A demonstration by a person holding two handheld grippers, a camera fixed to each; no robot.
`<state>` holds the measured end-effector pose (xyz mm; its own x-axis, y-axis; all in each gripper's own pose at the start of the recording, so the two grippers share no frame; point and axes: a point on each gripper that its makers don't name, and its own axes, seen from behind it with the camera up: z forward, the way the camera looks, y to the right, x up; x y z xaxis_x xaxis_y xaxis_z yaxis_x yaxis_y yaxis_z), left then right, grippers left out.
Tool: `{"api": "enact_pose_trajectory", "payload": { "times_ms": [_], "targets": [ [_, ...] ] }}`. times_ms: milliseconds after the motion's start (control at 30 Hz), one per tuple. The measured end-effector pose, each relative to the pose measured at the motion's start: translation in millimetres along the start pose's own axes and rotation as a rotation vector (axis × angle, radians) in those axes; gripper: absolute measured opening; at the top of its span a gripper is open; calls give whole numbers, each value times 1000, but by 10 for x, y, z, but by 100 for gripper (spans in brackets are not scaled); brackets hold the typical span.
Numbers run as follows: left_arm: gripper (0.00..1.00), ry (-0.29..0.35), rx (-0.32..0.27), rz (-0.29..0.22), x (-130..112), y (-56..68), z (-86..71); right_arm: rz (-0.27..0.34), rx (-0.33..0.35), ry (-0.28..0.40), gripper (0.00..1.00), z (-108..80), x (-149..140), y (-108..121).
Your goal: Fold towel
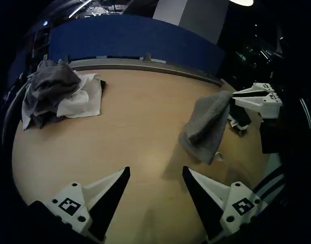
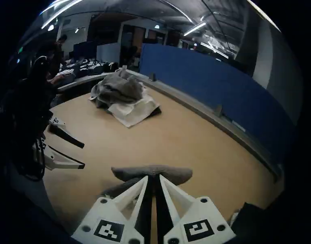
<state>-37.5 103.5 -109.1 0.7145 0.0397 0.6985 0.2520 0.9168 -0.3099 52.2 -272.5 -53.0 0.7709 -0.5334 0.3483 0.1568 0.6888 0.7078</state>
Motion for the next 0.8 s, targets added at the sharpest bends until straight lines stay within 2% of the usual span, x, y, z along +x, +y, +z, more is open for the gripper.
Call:
{"api": "enact_pose_trajectory", "payload": {
  "times_ms": [200,800],
  "targets": [
    [96,9,-6,0,55,59,1,-17,-10,10,4,-135,50,98],
    [96,20,-10,15,120,209,-5,18,-54,34,4,-468,87,432]
  ]
}}
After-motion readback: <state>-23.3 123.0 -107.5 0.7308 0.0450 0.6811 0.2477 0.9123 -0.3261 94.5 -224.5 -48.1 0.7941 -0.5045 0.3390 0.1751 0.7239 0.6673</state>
